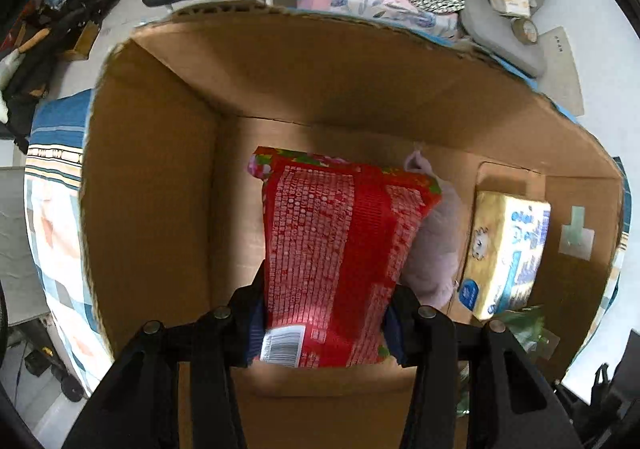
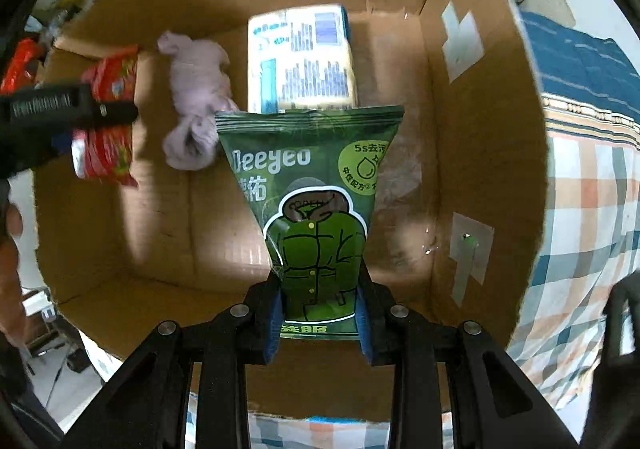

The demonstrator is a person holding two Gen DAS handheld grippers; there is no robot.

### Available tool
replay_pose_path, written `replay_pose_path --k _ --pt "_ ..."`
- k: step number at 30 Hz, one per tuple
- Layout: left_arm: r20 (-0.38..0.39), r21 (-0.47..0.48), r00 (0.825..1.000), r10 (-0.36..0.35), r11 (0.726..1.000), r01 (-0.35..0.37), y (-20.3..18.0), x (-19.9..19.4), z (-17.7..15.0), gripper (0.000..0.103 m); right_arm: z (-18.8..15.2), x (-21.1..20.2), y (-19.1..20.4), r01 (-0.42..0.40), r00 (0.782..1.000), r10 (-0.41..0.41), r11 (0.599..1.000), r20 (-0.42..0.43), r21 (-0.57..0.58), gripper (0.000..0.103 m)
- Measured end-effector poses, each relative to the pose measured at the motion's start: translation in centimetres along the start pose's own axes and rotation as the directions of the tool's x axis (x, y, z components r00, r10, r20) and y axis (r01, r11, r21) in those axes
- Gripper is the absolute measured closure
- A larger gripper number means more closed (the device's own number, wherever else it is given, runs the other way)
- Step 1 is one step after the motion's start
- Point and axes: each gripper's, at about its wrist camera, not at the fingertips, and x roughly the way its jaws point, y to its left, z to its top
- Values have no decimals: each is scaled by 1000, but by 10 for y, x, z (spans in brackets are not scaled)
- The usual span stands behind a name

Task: Organize soft objects
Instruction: 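Lower red pack and green bag into the box and release both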

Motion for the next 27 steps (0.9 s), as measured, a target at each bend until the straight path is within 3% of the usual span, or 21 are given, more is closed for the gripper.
replay_pose_path --k 2,4,6,9,11,14,16,20,27 --pt "-6 -13 1000 -7 1000 7 2 2 2 57 2 7 0 -2 999 3 1000 -36 11 66" --pt "-3 -24 1000 -16 1000 16 3 1 1 54 3 10 1 -14 999 14 1000 -40 18 50" --pt "5 -27 1000 -24 999 24 3 -1 1 49 3 6 4 -14 1000 14 1000 -21 21 41" --pt "31 -18 999 -16 1000 17 3 -10 -8 45 3 0 11 -9 1000 9 1000 -1 14 40" --pt "57 -9 998 -13 1000 14 3 -17 -13 32 3 -3 15 -11 1000 11 1000 14 10 33" --pt "94 1 996 -10 1000 10 5 -31 -28 15 -3 -10 18 4 999 -4 1000 48 0 15" --pt "126 17 992 5 1000 -7 7 -40 -41 9 -6 -16 19 -2 997 1 1000 79 5 2" --pt "206 45 978 40 998 -50 8 -57 -69 3 -16 -29 20 41 987 -40 999 155 1 0" --pt "319 66 948 1 998 -23 8 -90 -126 2 -42 -60 24 73 959 -69 997 273 -4 0"
